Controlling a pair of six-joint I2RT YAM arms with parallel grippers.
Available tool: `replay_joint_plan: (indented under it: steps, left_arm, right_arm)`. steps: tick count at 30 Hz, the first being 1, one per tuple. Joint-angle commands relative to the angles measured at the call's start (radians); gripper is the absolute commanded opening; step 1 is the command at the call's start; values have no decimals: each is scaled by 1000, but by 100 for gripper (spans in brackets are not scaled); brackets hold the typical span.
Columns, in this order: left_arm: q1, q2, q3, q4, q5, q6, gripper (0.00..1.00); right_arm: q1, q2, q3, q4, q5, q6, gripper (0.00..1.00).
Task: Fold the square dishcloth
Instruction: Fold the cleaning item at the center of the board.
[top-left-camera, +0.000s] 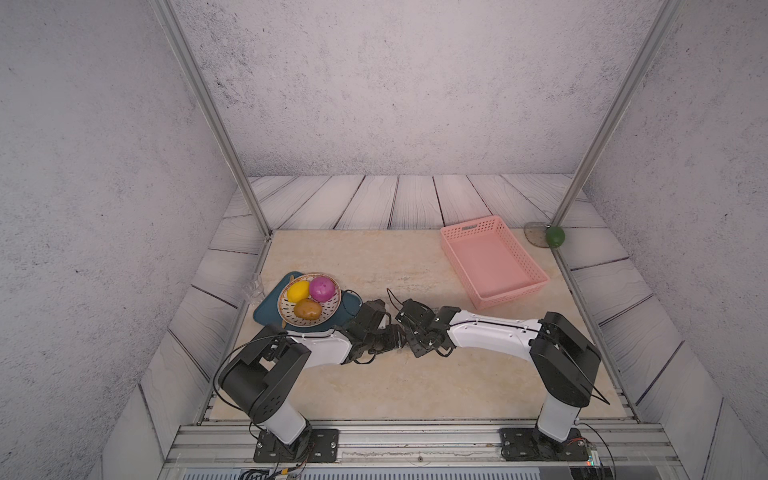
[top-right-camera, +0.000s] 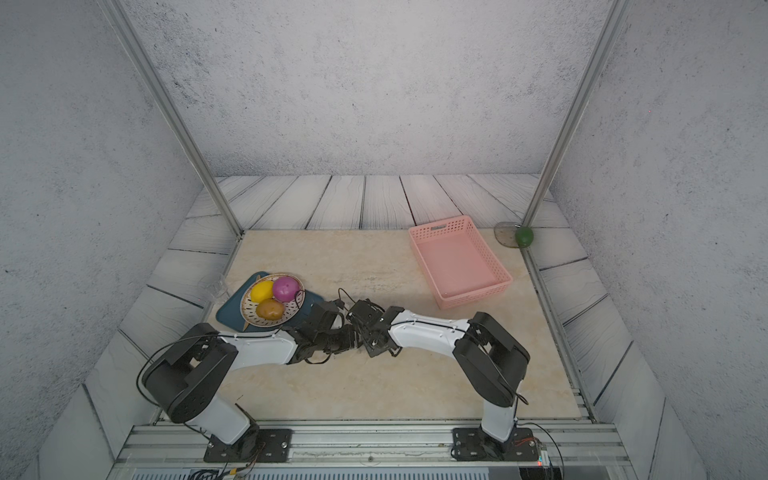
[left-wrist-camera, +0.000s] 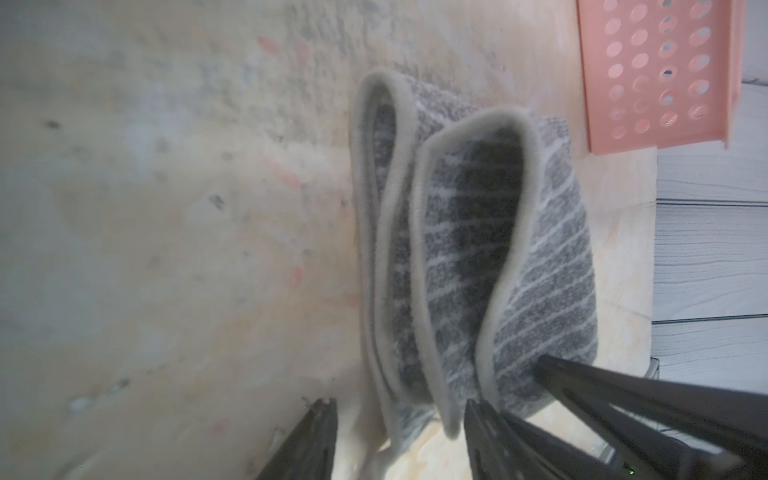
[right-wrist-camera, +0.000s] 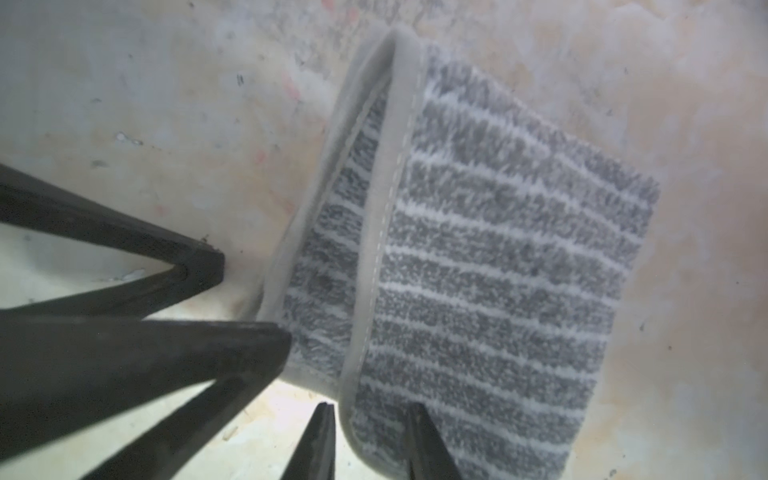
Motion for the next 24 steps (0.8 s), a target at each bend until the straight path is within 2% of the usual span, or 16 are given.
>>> replay_joint_plan:
  steps: [1, 12, 20, 24]
  left_arm:
    - [-4, 63, 1, -9, 19, -18, 50]
    - [-4, 105, 1, 0, 31, -43, 18]
    - [-4, 106, -3, 9, 33, -49, 17]
    - [-4, 100, -7, 9, 29, -48, 17]
  right_arm:
    - [8, 25, 19, 3, 33, -4, 30]
    - [21, 41, 12, 26, 33, 12, 31]
    - [21, 57, 10, 16, 79, 41, 32]
    - [21, 61, 7, 9, 104, 54, 27]
